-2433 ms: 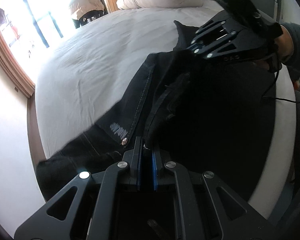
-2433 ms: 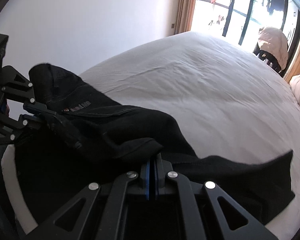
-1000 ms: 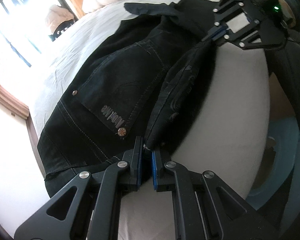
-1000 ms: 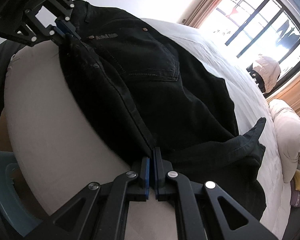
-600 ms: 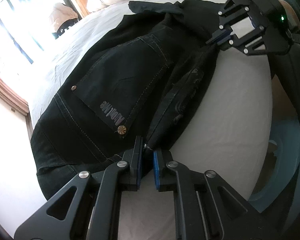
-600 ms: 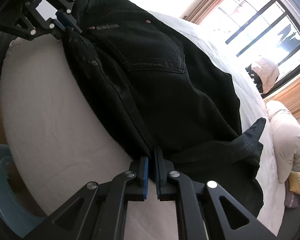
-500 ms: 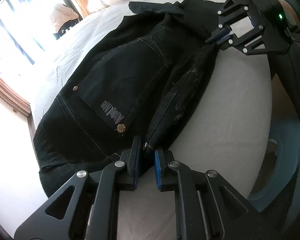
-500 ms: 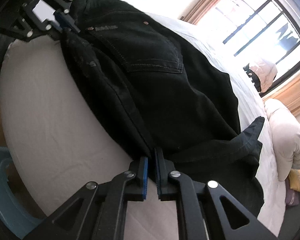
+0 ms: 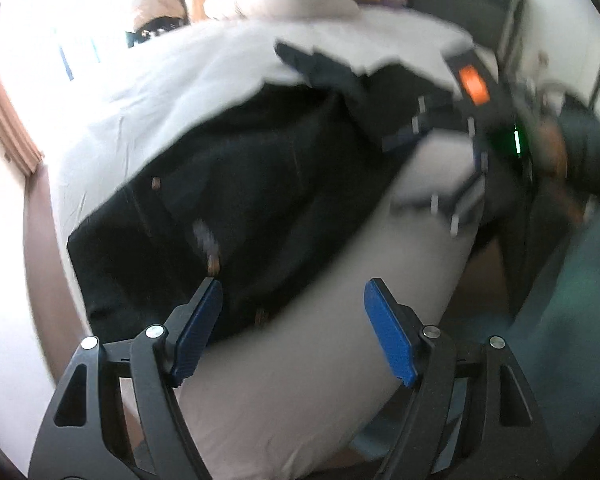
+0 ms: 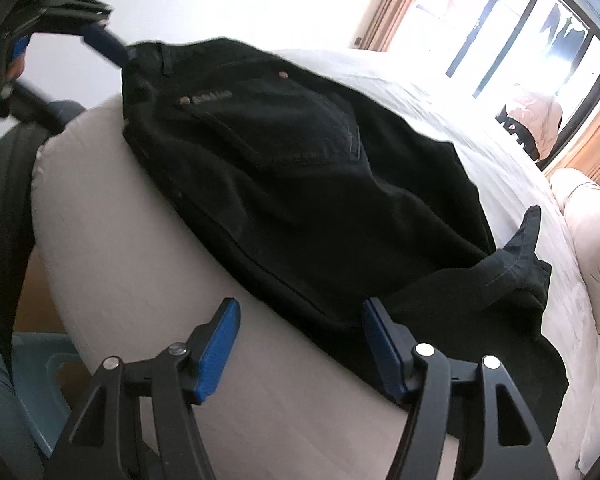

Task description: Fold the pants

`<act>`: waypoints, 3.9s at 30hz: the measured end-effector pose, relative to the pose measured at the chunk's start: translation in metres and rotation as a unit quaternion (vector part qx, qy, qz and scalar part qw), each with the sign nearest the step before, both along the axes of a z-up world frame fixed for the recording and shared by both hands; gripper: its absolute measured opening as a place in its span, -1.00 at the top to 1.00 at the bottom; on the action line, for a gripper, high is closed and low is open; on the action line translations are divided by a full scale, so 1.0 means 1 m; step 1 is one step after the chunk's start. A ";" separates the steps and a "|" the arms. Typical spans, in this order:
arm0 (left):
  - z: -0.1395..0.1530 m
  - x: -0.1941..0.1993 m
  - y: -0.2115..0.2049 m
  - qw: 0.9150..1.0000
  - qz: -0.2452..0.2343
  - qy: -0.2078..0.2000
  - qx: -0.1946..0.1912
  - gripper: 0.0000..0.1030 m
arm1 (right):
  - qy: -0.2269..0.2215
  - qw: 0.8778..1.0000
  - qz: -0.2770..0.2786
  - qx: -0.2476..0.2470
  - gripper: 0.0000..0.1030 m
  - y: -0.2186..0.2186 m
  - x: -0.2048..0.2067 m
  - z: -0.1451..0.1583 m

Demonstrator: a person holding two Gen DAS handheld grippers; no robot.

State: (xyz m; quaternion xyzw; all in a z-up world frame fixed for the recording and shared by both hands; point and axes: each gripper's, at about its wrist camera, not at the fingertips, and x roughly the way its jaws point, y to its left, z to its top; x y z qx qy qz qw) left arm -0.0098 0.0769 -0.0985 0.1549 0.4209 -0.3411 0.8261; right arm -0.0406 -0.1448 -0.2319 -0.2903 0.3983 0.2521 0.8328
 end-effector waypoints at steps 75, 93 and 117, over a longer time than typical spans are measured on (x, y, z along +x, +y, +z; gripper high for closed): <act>-0.083 0.310 -0.154 0.990 -0.051 0.131 -0.001 0.78 | 0.059 0.924 -0.328 0.188 -0.48 -0.184 0.252 0.077; -0.099 0.304 -0.161 0.994 -0.018 0.105 0.004 0.80 | 0.125 0.909 -0.382 0.110 0.64 -0.192 0.388 0.024; -0.095 0.296 -0.166 0.993 0.040 0.102 0.042 0.80 | -0.065 0.749 -0.527 0.397 0.91 -0.400 0.105 0.104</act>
